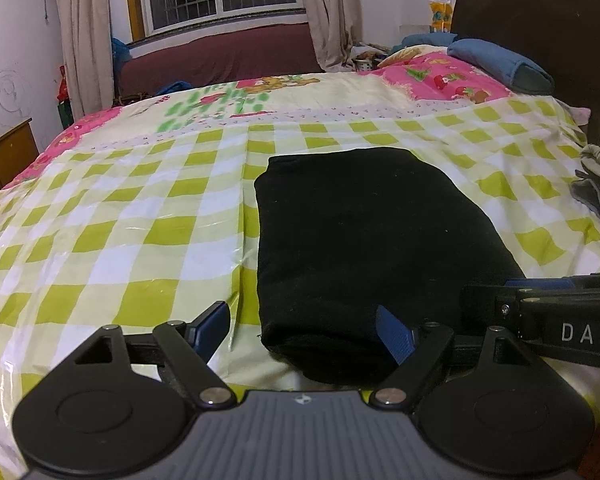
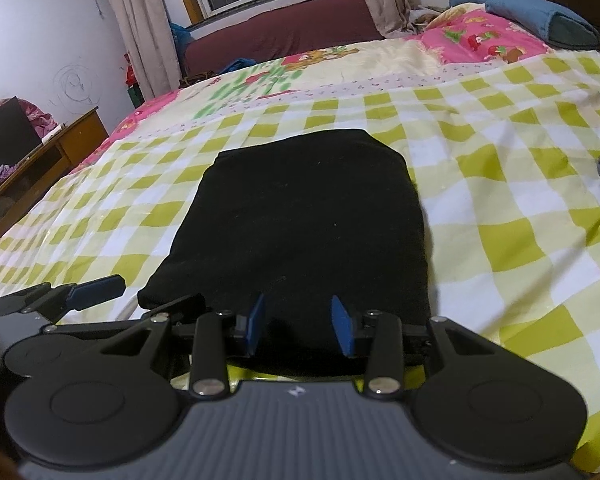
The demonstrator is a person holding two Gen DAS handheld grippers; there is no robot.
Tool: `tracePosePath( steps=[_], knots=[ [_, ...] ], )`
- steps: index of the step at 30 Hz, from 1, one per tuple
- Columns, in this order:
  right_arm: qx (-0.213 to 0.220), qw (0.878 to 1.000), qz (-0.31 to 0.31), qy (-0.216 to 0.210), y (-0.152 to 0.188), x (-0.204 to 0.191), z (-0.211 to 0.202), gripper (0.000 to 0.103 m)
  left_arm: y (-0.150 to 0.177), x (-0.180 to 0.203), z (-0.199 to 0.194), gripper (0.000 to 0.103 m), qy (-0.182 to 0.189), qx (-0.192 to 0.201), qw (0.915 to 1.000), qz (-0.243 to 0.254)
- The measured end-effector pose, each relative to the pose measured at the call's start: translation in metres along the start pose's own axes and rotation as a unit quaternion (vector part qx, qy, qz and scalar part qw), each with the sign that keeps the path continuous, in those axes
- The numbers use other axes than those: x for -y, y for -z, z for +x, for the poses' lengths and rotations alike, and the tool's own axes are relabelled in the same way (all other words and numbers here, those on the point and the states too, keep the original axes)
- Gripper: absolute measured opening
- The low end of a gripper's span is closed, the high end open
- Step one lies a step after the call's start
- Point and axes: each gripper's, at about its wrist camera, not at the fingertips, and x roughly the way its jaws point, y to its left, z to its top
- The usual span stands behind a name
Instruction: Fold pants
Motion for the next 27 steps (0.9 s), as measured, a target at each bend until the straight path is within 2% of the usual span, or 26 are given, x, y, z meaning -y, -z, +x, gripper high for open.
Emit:
tracePosePath(
  steps=[27],
  knots=[
    [-0.005,1.0,0.012,-0.001,0.0066,0.0002,0.0003,0.039,0.0051,0.0008,-0.0011,0.095,-0.009,-0.004,0.9999,-0.007]
  ],
)
